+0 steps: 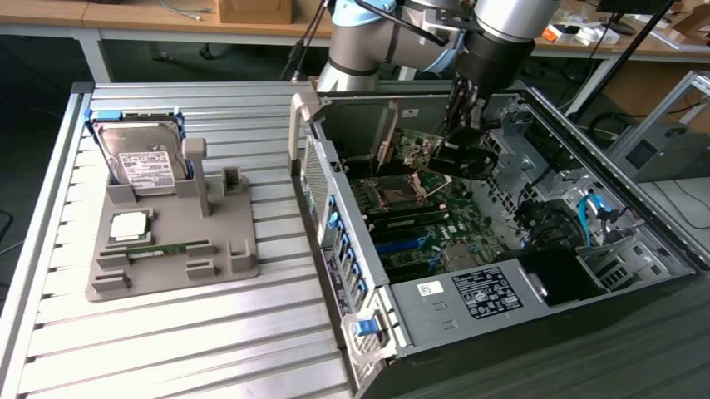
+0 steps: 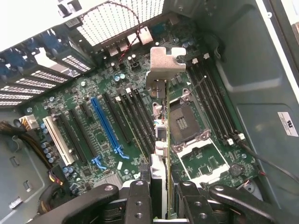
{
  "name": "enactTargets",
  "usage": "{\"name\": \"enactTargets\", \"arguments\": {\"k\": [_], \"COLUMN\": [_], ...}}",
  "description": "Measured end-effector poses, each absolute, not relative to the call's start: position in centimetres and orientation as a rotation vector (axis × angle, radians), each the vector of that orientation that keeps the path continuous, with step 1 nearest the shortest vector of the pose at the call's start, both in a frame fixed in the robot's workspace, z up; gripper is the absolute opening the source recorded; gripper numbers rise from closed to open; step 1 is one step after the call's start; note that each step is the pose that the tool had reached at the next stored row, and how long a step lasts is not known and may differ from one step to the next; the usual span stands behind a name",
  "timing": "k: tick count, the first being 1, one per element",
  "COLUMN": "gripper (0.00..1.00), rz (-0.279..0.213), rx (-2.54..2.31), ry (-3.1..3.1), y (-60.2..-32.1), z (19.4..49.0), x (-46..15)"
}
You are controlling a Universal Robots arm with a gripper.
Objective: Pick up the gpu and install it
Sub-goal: 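Insert the gpu into the slot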
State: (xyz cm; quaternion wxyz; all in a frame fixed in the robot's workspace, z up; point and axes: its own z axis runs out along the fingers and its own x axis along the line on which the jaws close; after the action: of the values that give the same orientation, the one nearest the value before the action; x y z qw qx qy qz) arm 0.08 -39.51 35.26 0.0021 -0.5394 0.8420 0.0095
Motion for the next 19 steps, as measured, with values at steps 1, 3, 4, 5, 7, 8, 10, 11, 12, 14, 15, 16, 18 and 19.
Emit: {"name": "enactTargets", "arguments": {"k": [1, 3, 4, 5, 7, 8, 10, 11, 12, 14, 15, 16, 18, 19], "gripper": [0.27, 0.27, 0.27, 0.27, 0.27, 0.27, 0.27, 0.27, 0.27, 0.27, 0.27, 0.27, 0.27, 0.27], "rz": [0.03, 0.03, 0.03, 0.03, 0.03, 0.03, 0.03, 0.03, 0.03, 0.03, 0.03, 0.03, 0.03, 0.03], "rx": [-1.697, -1.712, -1.717, -1.724, -1.734, -1.739, -1.749, -1.754, -1.759, -1.769, -1.773, -1.779, -1.788, -1.793], "ry": [2.638, 2.629, 2.626, 2.621, 2.615, 2.612, 2.605, 2.601, 2.598, 2.592, 2.589, 2.585, 2.579, 2.575], "y": [-39.51, -39.51, -39.51, -39.51, -39.51, -39.51, -39.51, -39.51, -39.51, -39.51, -39.51, -39.51, -39.51, -39.51], "z": [35.27, 35.26, 35.27, 35.27, 35.27, 35.27, 35.27, 35.27, 35.26, 35.27, 35.27, 35.27, 35.27, 35.27], "x": [0.08, 0.08, 0.08, 0.08, 0.08, 0.08, 0.09, 0.09, 0.09, 0.09, 0.09, 0.09, 0.08, 0.08]}}
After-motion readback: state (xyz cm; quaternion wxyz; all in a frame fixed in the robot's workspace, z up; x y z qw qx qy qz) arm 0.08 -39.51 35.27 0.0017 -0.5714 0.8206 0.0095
